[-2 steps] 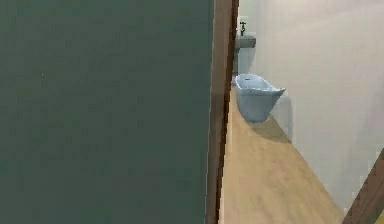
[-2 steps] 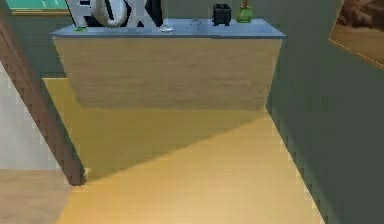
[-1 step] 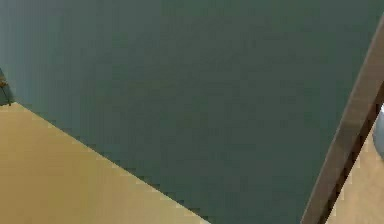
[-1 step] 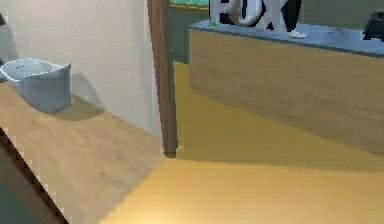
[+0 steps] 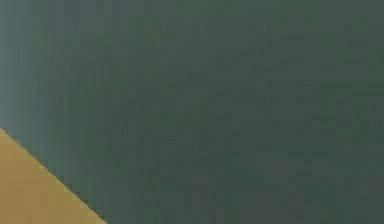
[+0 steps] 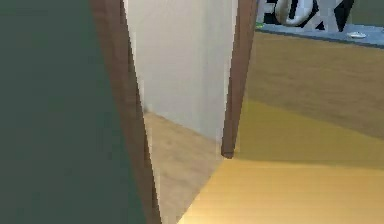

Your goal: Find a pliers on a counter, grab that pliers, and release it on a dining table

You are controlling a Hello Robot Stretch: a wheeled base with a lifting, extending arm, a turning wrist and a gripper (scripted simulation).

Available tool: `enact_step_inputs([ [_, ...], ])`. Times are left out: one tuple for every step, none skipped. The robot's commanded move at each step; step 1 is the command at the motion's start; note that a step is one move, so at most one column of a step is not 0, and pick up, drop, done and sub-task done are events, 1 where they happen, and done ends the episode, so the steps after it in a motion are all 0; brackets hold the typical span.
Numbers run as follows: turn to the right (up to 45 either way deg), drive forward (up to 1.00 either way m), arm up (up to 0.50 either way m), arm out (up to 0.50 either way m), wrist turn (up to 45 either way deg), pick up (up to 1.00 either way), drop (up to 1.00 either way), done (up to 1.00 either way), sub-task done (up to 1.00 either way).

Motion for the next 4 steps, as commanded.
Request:
enact_step_inputs([
  [-45.0, 0.00, 0.00, 0.00, 0.0, 0.00, 0.00, 0.00, 0.00],
  [-12.0, 0.00, 0.00, 0.00, 0.0, 0.00, 0.00, 0.00, 0.00],
  [0.0, 1.00, 0.00, 0.00, 0.0, 0.00, 0.00, 0.00, 0.00],
  [0.0, 1.00, 0.00, 0.00, 0.0, 0.00, 0.00, 0.00, 0.00],
])
